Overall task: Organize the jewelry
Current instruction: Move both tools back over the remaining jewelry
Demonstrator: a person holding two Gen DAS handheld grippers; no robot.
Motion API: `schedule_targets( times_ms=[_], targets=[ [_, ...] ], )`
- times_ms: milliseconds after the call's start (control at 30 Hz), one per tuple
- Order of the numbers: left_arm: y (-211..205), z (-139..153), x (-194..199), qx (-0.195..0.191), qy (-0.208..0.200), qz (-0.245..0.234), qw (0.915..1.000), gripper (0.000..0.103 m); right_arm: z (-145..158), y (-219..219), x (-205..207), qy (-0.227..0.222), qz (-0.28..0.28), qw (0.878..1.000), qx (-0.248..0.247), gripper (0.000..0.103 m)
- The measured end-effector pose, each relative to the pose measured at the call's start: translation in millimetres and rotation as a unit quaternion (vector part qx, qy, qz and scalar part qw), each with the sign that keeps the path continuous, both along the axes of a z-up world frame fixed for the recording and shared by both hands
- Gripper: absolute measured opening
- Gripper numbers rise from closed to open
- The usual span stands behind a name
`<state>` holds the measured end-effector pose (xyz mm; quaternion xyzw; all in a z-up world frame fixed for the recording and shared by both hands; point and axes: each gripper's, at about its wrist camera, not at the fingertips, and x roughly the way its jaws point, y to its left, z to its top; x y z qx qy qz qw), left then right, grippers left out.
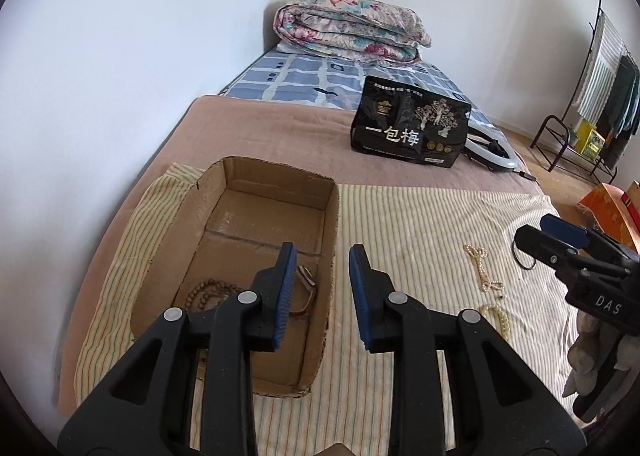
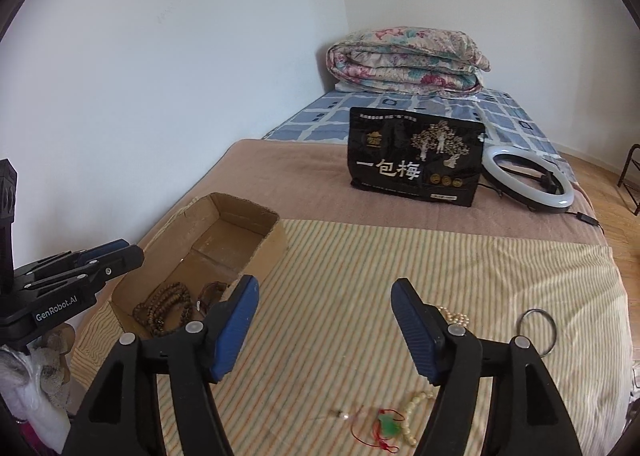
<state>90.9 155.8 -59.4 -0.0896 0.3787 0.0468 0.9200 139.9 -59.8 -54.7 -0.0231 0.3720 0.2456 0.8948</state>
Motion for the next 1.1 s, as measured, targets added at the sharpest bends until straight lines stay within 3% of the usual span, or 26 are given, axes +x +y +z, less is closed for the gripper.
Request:
schedule_targets(
  times_ms=[67, 500, 1033, 1100],
  targets=[
    [-8.7, 0.0, 0.6, -0.003, 0.0, -0.012, 0.9999, 0.04, 3.0, -17.7, -0.6, 0.0, -0.011, 1.0, 0.002, 0.077],
    [-71.2, -13.4, 5.6, 0.009, 0.016, -0.084, 0.9963, 0.04, -11.0, -118.1, -6.6, 0.018, -0.072, 0.997, -0.015, 0.08],
    [-130.5, -74.8, 5.4, -0.005, 0.077, -0.169, 0.9826, 0.039, -69.8, -145.6, -10.1, 0.093, -0.072, 0.992, -0.049, 0.076],
    [-136.7, -83.1, 6.9, -0.006, 0.086, -0.175, 0.9808, 0.031, -76.6, -144.7, -9.2, 0.103, -0.069, 0.991, -0.052, 0.074]
  ],
)
